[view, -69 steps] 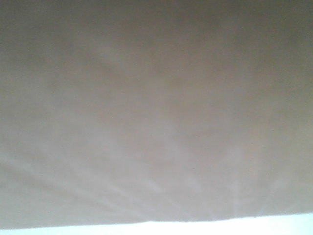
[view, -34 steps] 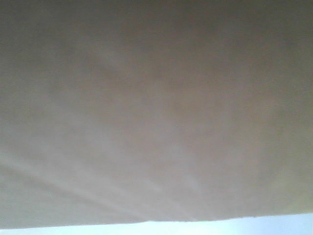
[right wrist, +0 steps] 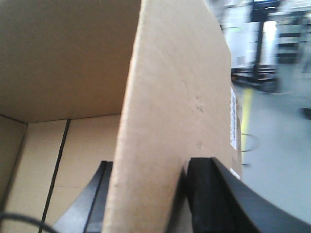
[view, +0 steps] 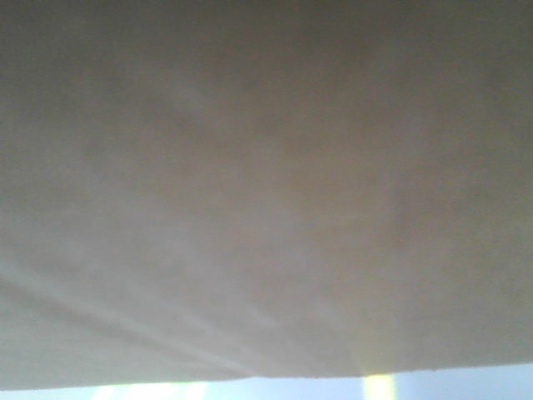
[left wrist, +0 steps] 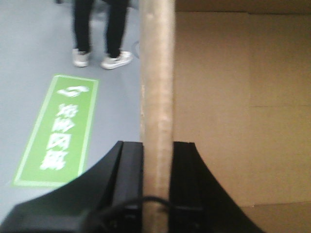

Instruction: Grab box from left shelf to table start

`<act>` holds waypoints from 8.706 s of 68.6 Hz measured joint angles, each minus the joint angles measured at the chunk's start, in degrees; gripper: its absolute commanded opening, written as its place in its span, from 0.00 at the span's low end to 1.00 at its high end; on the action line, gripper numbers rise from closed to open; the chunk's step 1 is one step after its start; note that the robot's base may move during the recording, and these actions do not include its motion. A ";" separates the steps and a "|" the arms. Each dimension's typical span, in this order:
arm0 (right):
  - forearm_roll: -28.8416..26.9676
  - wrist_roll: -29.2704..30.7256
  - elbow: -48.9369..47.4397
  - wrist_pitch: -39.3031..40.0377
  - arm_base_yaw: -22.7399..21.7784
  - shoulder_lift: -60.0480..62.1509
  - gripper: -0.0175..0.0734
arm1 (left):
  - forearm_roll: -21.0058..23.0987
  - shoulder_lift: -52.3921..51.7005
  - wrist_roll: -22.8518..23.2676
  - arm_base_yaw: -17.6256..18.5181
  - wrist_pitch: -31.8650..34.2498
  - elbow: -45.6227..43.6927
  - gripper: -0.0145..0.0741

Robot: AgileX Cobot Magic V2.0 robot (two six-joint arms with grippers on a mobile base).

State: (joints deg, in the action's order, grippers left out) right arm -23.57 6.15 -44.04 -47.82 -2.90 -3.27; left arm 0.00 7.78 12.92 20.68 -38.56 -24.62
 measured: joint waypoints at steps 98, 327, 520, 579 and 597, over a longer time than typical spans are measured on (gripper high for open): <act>0.00 0.00 0.00 0.00 0.00 0.00 0.25 | 0.00 0.00 0.00 0.00 0.00 0.00 0.05; 2.39 3.05 -25.94 -9.43 0.63 -72.83 0.25 | -2.41 66.81 0.42 -11.28 -20.31 -47.00 0.05; 11.26 3.97 26.40 23.70 0.31 1.05 0.25 | -1.85 5.04 -13.68 -14.63 26.38 6.50 0.05; 11.26 4.20 26.40 23.76 0.31 1.17 0.25 | 6.07 -8.14 -13.68 -14.45 32.96 25.26 0.05; 11.26 4.20 26.40 23.76 0.31 1.17 0.25 | 6.07 -8.36 -13.68 -14.85 32.35 26.39 0.05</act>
State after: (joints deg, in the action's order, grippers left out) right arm -12.31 10.35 -17.64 -24.06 -2.59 -2.10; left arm 6.07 -0.58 -0.77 5.82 -6.20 1.77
